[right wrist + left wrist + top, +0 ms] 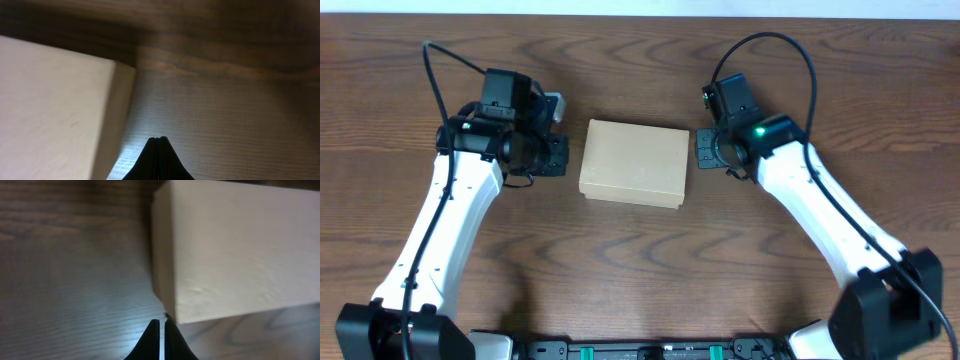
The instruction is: Pack container
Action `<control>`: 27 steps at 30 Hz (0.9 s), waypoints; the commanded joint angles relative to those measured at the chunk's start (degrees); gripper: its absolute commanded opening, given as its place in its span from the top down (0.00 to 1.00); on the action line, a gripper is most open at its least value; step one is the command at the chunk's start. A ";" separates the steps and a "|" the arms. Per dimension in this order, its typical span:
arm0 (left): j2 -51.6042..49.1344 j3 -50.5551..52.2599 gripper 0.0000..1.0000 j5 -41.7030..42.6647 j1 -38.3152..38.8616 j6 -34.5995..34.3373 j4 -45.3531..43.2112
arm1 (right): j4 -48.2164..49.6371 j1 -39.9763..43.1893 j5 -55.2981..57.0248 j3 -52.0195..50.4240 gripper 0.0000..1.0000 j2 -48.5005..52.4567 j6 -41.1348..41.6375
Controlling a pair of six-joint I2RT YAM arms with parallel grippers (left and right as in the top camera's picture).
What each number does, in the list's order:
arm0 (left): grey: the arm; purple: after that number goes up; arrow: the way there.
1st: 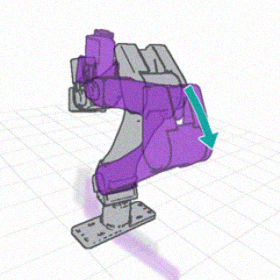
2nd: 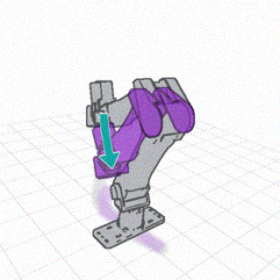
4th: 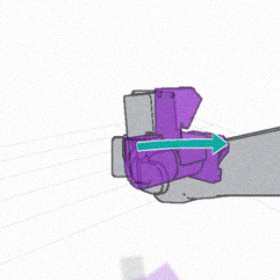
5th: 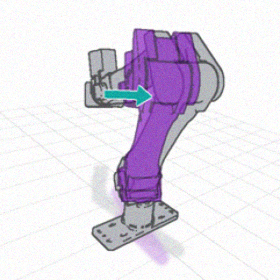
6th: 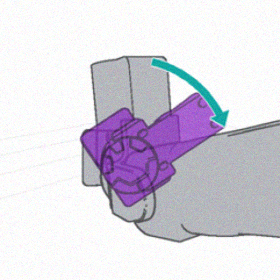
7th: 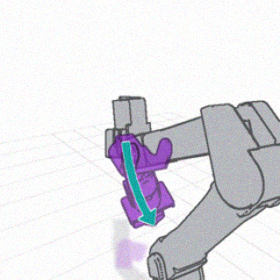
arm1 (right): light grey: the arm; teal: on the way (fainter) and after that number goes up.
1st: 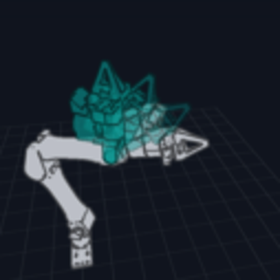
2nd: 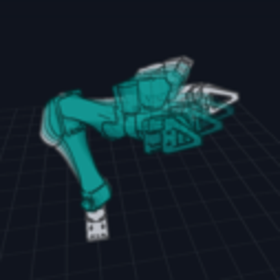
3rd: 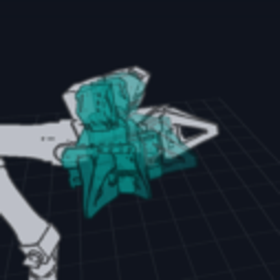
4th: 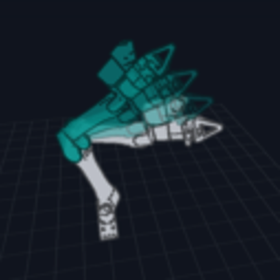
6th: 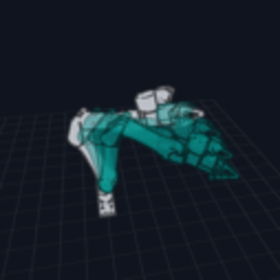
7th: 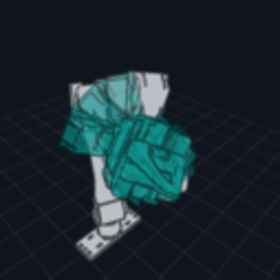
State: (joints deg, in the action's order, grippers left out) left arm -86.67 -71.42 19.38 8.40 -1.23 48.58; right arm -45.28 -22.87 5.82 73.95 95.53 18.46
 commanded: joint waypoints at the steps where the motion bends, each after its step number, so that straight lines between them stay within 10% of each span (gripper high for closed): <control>1: -0.81 4.63 0.94 0.81 -1.44 -2.03 -2.14 | 1.09 0.57 -0.92 -0.85 0.99 3.34 2.49; 27: -0.72 9.70 0.94 4.66 -1.53 -3.96 -5.33 | 15.72 0.57 -11.30 -0.85 0.99 8.11 -6.97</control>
State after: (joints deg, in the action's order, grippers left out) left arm -87.24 -61.52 23.18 6.96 -4.71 43.03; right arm -29.76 -22.46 -5.91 73.21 102.74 13.78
